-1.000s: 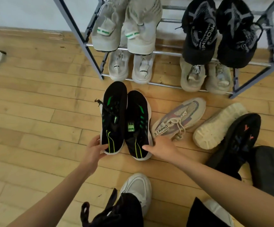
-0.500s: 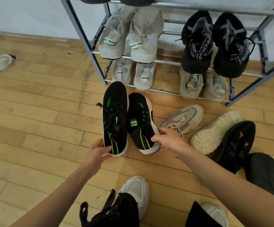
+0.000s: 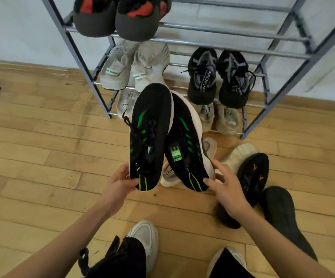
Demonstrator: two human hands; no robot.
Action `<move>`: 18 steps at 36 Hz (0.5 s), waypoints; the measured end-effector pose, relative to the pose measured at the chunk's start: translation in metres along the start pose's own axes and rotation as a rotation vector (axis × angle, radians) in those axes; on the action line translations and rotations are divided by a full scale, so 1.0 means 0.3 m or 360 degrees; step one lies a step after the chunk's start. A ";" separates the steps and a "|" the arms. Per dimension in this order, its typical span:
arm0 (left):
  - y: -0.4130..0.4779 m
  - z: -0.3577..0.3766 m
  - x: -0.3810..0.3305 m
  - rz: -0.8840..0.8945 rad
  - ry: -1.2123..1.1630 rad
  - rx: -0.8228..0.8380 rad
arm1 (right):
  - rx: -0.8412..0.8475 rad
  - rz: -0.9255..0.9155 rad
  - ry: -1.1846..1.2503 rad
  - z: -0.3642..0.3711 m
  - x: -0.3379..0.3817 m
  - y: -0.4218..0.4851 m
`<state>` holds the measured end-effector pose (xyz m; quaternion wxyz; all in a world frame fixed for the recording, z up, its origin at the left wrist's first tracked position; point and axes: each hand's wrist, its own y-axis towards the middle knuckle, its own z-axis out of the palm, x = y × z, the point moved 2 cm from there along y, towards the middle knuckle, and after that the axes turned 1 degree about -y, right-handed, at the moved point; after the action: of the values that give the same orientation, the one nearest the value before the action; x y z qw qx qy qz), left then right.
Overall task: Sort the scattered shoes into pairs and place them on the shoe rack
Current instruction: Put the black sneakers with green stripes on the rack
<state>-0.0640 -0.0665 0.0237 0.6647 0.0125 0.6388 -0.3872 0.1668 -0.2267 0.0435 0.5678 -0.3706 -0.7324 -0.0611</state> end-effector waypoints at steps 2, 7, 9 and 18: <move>-0.005 0.051 -0.045 0.0073 0.0013 0.0050 | -0.0084 -0.0077 0.0075 -0.024 0.014 -0.013; -0.003 0.173 -0.159 0.0216 0.0009 0.0158 | -0.0221 -0.0178 0.0233 -0.083 0.068 -0.019; 0.003 0.215 -0.215 0.0251 -0.0003 0.0179 | -0.0274 -0.0193 0.0285 -0.119 0.105 -0.009; 0.062 0.369 -0.479 0.0352 -0.0109 0.0203 | -0.0463 -0.0249 0.0331 -0.298 0.304 0.066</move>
<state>0.0554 -0.0384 0.1584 0.7226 0.1120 0.5845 -0.3516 0.2419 -0.2150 0.1481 0.5744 -0.3824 -0.6798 -0.2484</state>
